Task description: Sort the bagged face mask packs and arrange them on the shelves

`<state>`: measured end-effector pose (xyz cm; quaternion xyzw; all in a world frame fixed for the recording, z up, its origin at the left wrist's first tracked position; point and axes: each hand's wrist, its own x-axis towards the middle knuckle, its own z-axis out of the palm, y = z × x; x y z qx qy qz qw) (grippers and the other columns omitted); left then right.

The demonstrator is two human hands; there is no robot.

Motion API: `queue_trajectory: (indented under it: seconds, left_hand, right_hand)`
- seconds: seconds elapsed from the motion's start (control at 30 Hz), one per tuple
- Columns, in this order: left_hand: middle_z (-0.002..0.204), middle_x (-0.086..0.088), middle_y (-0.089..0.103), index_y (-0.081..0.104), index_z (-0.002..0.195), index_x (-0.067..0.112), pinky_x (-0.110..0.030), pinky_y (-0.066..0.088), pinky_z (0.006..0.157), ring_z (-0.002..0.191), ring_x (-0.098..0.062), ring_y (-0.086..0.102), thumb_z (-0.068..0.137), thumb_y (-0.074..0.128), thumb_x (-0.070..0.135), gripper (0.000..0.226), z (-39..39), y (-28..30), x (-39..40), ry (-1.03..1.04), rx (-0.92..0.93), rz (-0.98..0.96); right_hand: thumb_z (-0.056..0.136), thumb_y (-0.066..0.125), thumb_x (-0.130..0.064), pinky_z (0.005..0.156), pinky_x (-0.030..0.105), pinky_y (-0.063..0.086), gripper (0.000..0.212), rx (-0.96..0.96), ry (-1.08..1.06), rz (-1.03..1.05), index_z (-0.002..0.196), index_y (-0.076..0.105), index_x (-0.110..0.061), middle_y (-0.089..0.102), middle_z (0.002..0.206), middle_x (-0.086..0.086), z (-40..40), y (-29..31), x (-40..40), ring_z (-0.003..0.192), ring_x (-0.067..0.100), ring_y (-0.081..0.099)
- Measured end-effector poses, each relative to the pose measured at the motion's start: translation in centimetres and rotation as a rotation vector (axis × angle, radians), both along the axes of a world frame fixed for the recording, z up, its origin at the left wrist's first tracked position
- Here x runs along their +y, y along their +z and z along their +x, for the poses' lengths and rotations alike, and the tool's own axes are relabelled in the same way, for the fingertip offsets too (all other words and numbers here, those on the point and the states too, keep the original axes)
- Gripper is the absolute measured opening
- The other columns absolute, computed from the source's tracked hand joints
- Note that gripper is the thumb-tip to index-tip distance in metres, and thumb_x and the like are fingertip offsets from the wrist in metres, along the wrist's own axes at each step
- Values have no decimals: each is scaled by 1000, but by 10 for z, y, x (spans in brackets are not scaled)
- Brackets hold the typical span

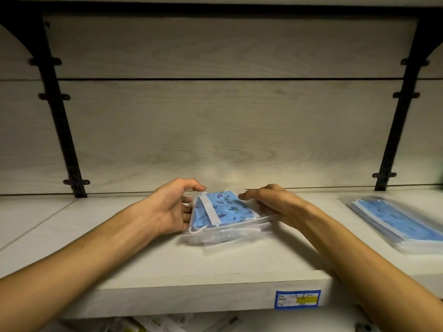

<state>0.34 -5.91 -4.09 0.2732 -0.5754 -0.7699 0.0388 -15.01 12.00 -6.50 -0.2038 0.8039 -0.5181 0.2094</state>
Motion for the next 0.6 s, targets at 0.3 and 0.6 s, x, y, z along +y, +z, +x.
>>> queue_trajectory:
  seconds: [0.3, 0.6]
  left_hand:
    - [85, -22, 77, 64, 111, 2, -46, 61, 51, 66, -35, 75, 95, 53, -5, 21, -14, -17, 10, 124, 85, -78]
    - [116, -11, 72, 56, 125, 11, -47, 57, 95, 108, -31, 70, 85, 62, -11, 45, -17, 12, 25, 331, 607, -449]
  right_hand:
    - [76, 85, -13, 58, 19, 53, 64, -60, 13, -278, 132, 53, -13, 71, 113, 10, 5, -9, -4, 89, 17, 73]
    - [84, 75, -18, 64, 23, 56, 66, 42, -66, -464, 142, 43, -12, 63, 122, 6, 18, 5, -21, 93, 14, 68]
